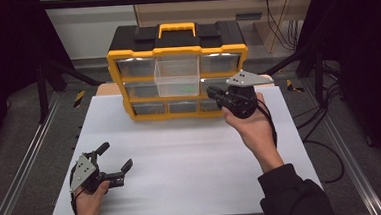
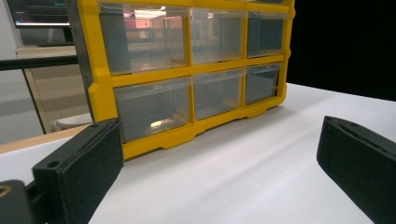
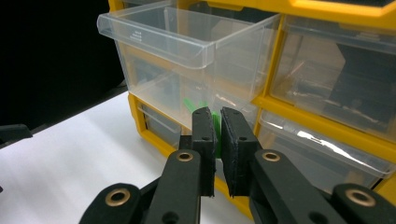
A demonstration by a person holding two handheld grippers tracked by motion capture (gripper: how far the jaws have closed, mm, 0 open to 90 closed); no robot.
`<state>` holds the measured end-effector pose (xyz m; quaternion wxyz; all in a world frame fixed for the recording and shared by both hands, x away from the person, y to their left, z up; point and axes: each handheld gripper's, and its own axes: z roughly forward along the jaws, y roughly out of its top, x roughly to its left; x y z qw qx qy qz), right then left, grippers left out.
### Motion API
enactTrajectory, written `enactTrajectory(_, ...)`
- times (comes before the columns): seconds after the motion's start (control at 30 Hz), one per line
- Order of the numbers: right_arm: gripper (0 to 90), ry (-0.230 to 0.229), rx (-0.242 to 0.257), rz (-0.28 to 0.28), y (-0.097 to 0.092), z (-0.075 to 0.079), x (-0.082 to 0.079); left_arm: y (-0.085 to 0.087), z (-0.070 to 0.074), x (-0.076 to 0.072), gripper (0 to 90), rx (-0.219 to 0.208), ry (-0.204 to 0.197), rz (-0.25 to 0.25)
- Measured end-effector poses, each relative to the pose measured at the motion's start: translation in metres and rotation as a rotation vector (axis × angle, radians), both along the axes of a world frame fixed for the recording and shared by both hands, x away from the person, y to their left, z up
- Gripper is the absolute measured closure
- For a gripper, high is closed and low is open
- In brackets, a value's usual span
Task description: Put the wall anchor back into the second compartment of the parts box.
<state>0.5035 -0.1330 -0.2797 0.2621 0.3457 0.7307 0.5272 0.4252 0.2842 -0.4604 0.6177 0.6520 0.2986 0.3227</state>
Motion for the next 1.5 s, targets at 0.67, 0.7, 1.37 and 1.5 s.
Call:
enactTrajectory(0.67,84.4,-0.027,0.025,-0.009,-0.002,0.022,-0.001,0.000,0.000,0.000,0.3,0.000,0.000,-0.001)
enactTrajectory(0.7,84.4,-0.029,0.025,-0.009,-0.002,0.023,-0.001,0.000,0.000,0.000,0.3,-0.001,0.000,-0.001)
enactTrajectory(1.37,84.4,-0.058,0.055,-0.008,0.003,0.043,0.001,0.000,0.000,0.000,0.3,-0.002,0.001,-0.002)
enactTrajectory(1.5,84.4,-0.063,0.058,-0.004,0.005,0.046,0.003,0.000,0.000,0.000,0.3,-0.002,0.001,-0.001)
